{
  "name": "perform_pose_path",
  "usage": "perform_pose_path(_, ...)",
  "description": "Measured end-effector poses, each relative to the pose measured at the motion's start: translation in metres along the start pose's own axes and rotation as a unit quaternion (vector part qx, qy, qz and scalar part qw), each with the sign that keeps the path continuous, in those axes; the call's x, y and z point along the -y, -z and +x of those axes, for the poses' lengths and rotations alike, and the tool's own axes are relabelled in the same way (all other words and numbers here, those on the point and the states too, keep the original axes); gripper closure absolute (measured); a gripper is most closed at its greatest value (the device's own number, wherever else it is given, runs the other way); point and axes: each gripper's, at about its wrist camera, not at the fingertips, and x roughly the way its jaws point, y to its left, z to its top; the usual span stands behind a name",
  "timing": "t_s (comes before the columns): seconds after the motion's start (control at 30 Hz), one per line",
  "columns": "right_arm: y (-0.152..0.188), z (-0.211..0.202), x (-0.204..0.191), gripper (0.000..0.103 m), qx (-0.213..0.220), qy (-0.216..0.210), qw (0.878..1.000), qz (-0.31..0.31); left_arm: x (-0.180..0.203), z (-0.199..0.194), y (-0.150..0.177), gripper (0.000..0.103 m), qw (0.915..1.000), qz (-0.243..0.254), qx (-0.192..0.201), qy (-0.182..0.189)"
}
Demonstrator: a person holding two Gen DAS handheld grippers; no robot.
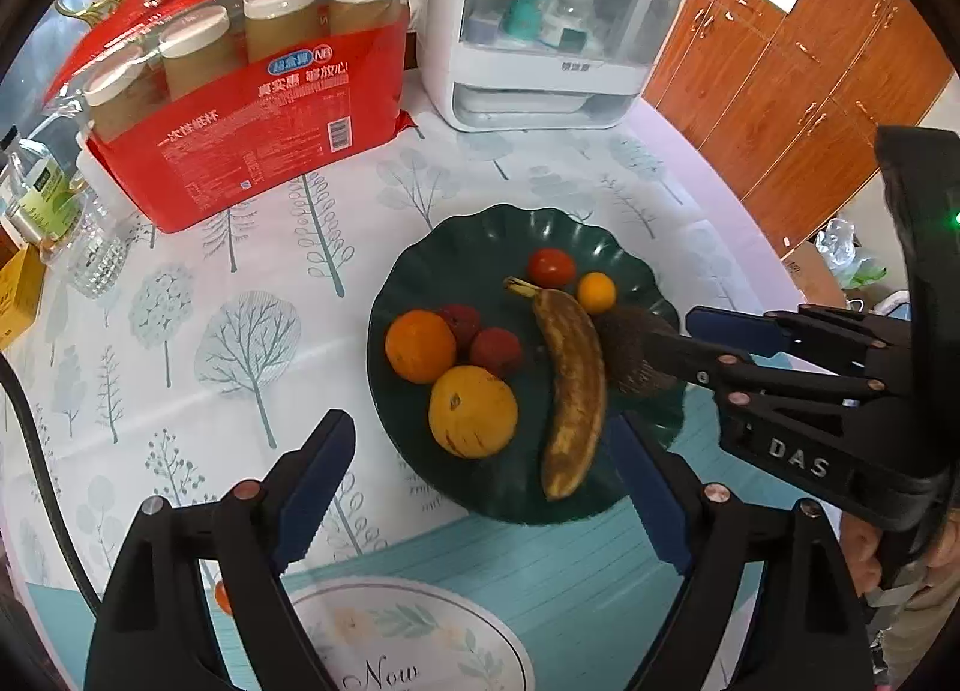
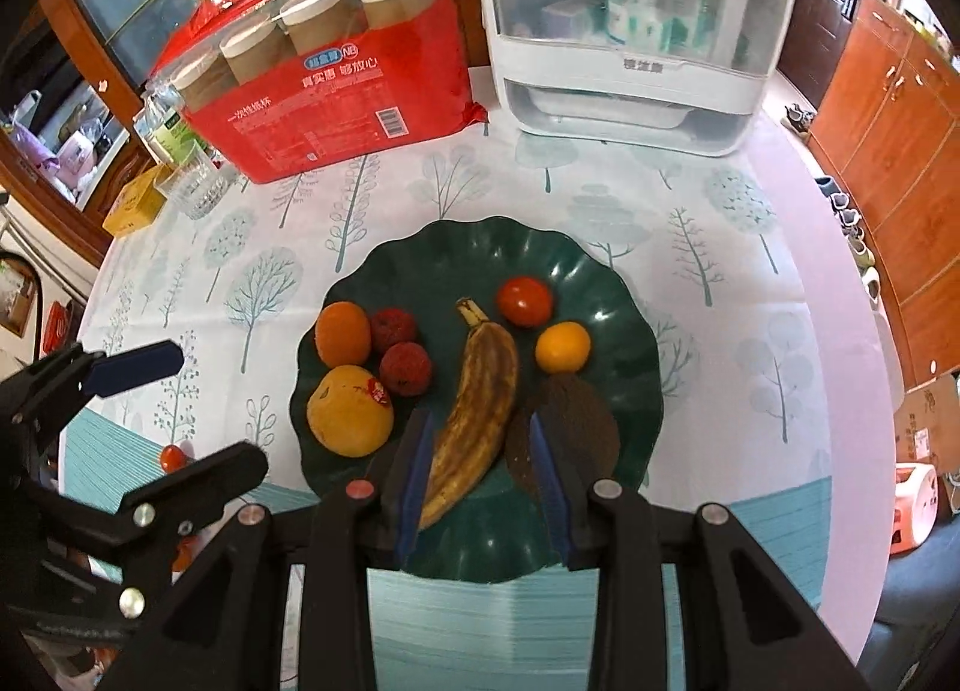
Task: Organize fruits
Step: 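Withdraw both open tools back toward the white fruit plate, then grasp the small mandarin with the left tool while the right tool grasps a red tomato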
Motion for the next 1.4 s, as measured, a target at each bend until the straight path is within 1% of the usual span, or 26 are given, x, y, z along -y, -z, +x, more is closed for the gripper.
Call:
perform_pose_path(0.2,0.013,-0.017,-0.01,0.07,0.012,-0.004,1.0,0.011,0.001,-0.033,0.016,0.017,0.9996,0.006,0.026,-0.008)
perform_pose_path(0.3,0.023,-0.028,-0.02,0.069,0.022,-0.008,1.0,0.013,-0.007,-0.052,0.027,0.017,0.9992,0.003,0.038,-0.008)
perform_pose_path(0.47,0.042,-0.042,-0.05,0.07,0.034,-0.012,0.999,-0.003,-0.031,-0.084,0.047,0.017,0.9986,-0.001,0.052,-0.01)
perform_pose_path(0.6,0.05,-0.049,-0.077,0.07,0.038,-0.018,0.999,-0.018,-0.059,-0.107,0.068,0.016,0.9973,-0.009,0.068,-0.027)
perform_pose_path(0.77,0.055,-0.054,-0.112,0.07,0.046,-0.029,0.998,-0.033,-0.092,-0.124,0.094,0.015,0.9952,-0.031,0.079,-0.049)
perform_pose_path(1.0,0.068,-0.042,-0.153,0.07,0.04,-0.05,0.997,-0.049,-0.121,-0.115,0.14,0.015,0.9947,-0.053,0.063,-0.062)
perform_pose_path(1.1,0.078,-0.028,-0.167,0.07,0.026,-0.054,0.997,-0.057,-0.126,-0.097,0.161,0.015,0.9955,-0.06,0.044,-0.059)
perform_pose_path(1.17,0.085,-0.016,-0.174,0.07,0.015,-0.059,0.997,-0.057,-0.128,-0.081,0.177,0.015,0.9957,-0.061,0.028,-0.063)
perform_pose_path(1.4,0.11,0.027,-0.179,0.07,-0.026,-0.077,0.996,-0.027,-0.137,-0.031,0.217,0.015,0.995,-0.078,-0.008,-0.062)
